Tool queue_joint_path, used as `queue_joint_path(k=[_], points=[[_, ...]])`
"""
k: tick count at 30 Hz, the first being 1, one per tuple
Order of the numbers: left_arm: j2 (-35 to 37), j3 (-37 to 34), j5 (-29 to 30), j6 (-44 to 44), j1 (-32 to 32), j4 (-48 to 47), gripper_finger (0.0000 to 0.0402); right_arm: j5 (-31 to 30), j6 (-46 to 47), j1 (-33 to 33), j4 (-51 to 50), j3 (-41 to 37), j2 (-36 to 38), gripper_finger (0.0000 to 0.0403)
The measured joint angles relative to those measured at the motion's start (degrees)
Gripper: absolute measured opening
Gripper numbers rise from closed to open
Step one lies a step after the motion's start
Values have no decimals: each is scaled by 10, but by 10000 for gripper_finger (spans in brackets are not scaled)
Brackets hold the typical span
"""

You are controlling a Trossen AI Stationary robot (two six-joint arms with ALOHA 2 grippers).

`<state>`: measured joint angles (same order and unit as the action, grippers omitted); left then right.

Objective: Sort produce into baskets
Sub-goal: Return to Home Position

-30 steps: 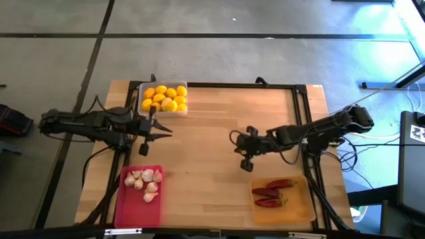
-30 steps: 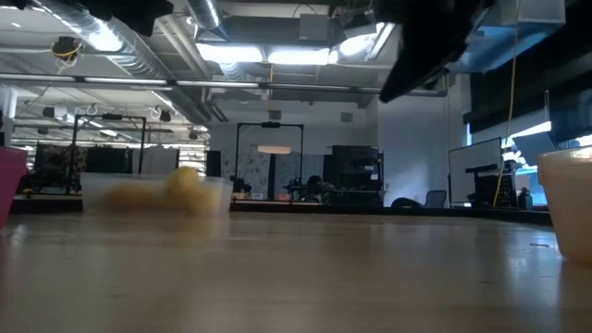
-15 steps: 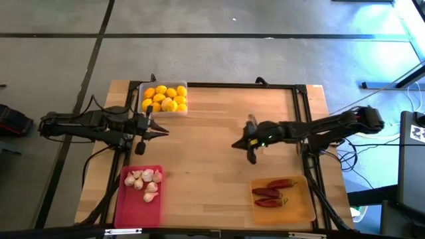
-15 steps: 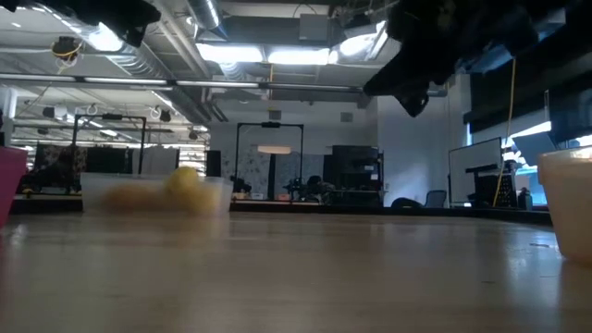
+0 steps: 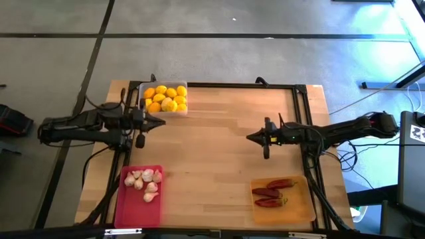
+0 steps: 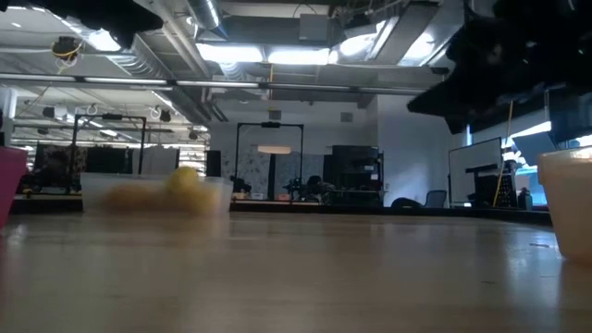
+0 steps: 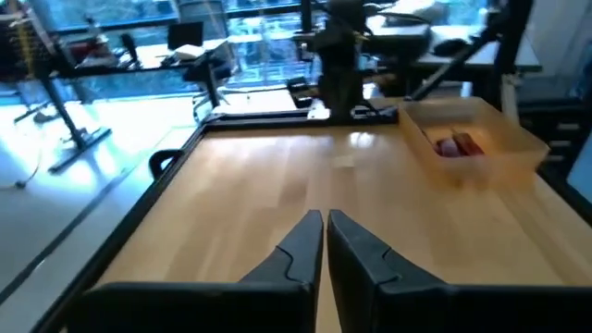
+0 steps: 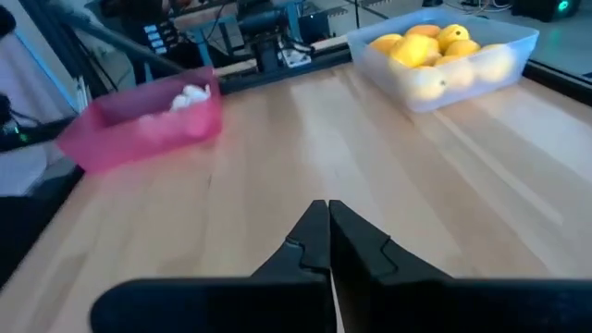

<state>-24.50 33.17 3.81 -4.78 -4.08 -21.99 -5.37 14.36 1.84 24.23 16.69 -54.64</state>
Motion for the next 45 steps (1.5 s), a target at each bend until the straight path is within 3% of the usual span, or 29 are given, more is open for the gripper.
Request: queue_joint_path(k=[5, 11, 14, 17, 23, 31, 40, 45], points=[[12, 0, 47, 45, -22, 1, 8, -7, -12, 0, -2, -43, 49, 5], [13, 0, 91, 19, -36, 18, 4, 3, -13, 0, -2, -100, 133, 5], [9, 0, 91, 54, -36, 34, 4, -1, -11, 0, -5, -127, 172, 5], [7, -3, 60, 20, -34, 7, 4, -1, -11, 0, -4, -145, 207, 5], [27, -93, 6, 42, -33, 139, 4, -2, -22, 0, -9, -159, 255, 5], [91, -243, 8, 77, -33, 295, 4, -5, -44, 0, -29, -160, 277, 5], [186, -324, 10, 109, -22, 293, 4, -16, -57, 0, -59, -161, 302, 5], [225, -327, 12, 105, -22, 234, 3, -7, -57, 0, -102, -162, 334, 5]])
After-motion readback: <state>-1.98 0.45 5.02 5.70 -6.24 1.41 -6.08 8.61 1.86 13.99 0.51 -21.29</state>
